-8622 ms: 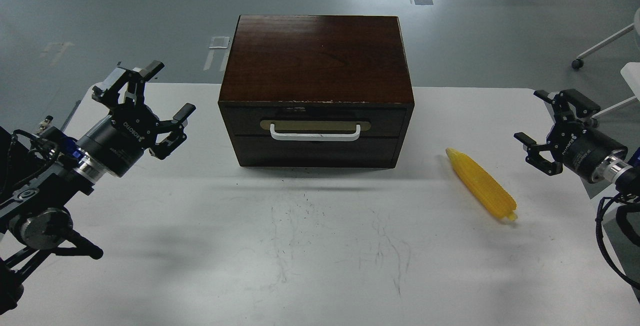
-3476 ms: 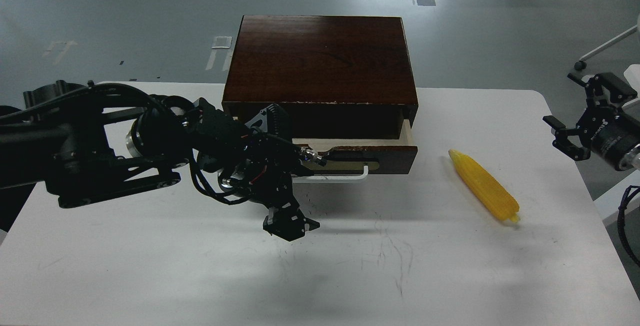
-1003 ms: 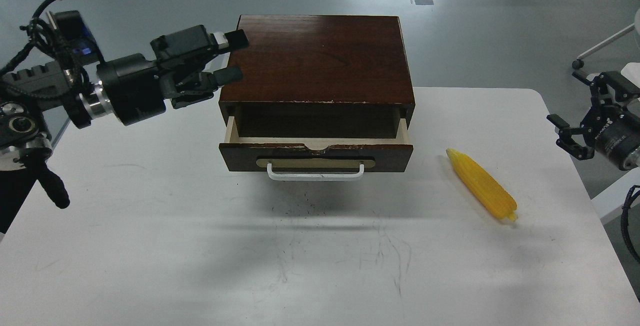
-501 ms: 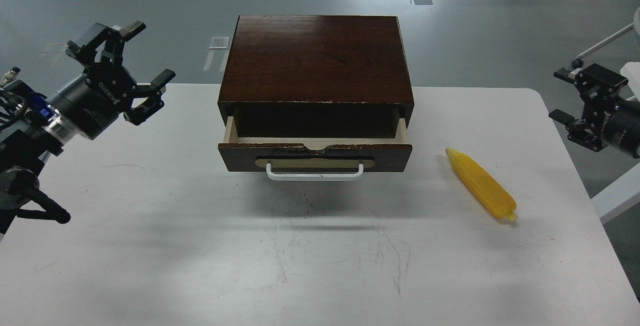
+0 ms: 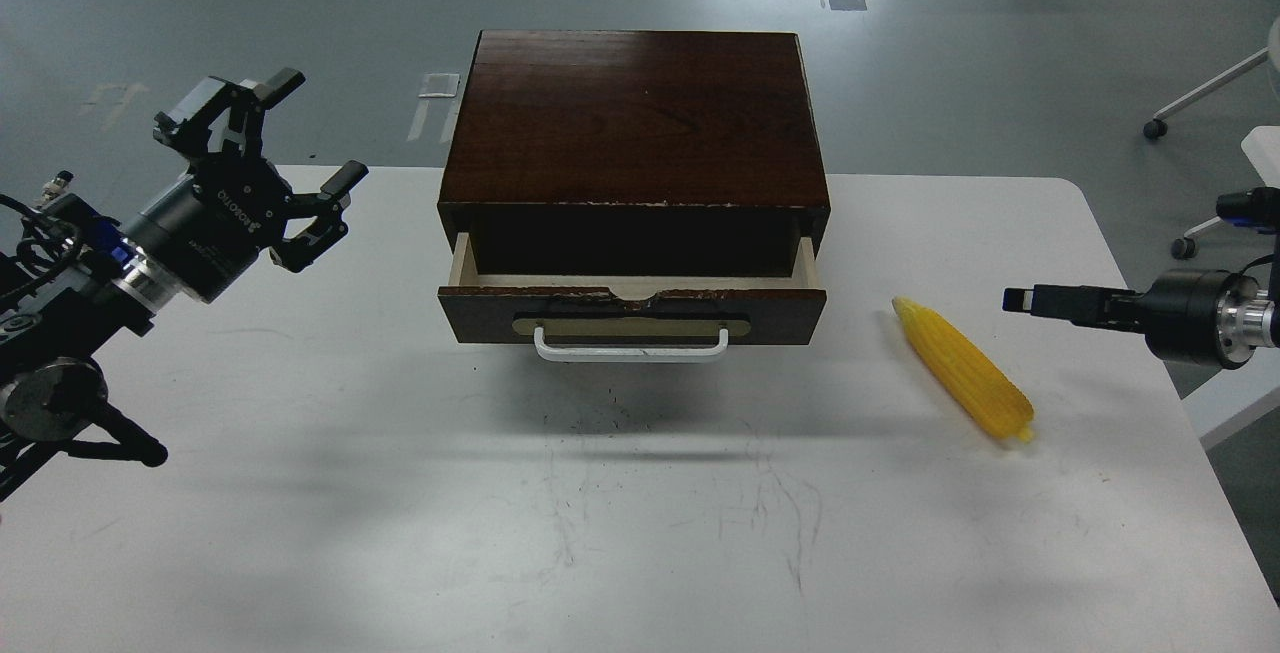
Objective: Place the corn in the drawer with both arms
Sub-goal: 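Reach the right gripper to the yellow corn cob and grasp it, then lift the corn cob and carry it over the open drawer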
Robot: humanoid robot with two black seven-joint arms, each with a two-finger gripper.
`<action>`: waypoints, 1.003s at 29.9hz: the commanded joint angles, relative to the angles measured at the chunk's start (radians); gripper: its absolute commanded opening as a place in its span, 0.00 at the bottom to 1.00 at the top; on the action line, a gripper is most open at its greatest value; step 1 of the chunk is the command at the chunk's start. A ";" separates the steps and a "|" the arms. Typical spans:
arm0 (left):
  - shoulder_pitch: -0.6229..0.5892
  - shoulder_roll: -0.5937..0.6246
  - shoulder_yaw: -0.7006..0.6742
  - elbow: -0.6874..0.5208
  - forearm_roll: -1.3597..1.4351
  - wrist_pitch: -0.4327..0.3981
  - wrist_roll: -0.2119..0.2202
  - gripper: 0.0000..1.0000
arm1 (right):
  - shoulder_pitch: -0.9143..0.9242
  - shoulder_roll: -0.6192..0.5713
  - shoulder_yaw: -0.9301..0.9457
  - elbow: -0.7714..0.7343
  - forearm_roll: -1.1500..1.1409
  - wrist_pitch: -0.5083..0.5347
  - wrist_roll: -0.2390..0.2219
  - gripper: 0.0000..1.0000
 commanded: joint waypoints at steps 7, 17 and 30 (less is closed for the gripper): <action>0.002 -0.003 0.000 0.000 0.003 0.000 0.000 0.99 | 0.007 0.118 -0.108 -0.076 -0.018 -0.068 0.000 1.00; 0.002 -0.001 0.000 -0.002 0.004 0.000 0.000 0.99 | 0.018 0.161 -0.187 -0.095 -0.018 -0.079 0.000 0.75; 0.002 -0.001 -0.003 -0.002 0.004 0.000 0.000 0.99 | 0.075 0.109 -0.209 -0.018 -0.019 -0.080 0.000 0.00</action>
